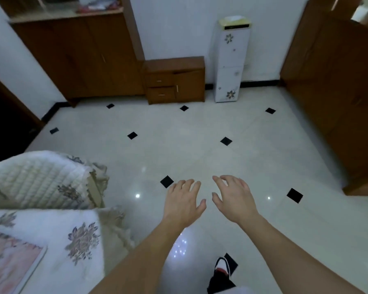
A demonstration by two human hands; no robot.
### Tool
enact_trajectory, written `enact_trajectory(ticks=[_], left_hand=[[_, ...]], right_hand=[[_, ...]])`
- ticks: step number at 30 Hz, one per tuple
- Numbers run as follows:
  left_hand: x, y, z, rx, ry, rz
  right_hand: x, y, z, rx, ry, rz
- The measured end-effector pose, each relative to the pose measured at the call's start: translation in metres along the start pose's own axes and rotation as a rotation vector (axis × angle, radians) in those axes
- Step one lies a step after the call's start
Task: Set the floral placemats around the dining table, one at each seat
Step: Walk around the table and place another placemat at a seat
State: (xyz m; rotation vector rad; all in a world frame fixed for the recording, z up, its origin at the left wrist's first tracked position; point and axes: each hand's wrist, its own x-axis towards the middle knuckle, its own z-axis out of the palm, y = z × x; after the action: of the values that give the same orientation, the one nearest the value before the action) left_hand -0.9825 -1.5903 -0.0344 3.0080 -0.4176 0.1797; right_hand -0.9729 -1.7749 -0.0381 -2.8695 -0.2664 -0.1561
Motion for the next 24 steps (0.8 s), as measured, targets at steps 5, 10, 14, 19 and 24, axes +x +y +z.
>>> enact_trajectory(ticks=[5,10,14,19,24], left_hand=[[0.07,-0.022,-0.007,0.018,0.032,-0.142],[0.104,-0.058,-0.011,0.02,0.065,-0.31],[0.12,-0.095,-0.012,0.046,0.061,-0.414],[0.149,-0.152,-0.005,0.053,0.054,-0.5],[0.197,-0.231,0.007,0.041,0.062,-0.543]], right_hand=[[0.096,0.011,-0.002,-0.003,-0.024,-0.136],[0.169,-0.01,0.01,0.015,-0.058,-0.301],[0.219,-0.034,0.028,0.031,-0.083,-0.409],[0.284,-0.074,0.051,0.031,-0.124,-0.498],[0.366,-0.123,0.079,0.021,-0.131,-0.535]])
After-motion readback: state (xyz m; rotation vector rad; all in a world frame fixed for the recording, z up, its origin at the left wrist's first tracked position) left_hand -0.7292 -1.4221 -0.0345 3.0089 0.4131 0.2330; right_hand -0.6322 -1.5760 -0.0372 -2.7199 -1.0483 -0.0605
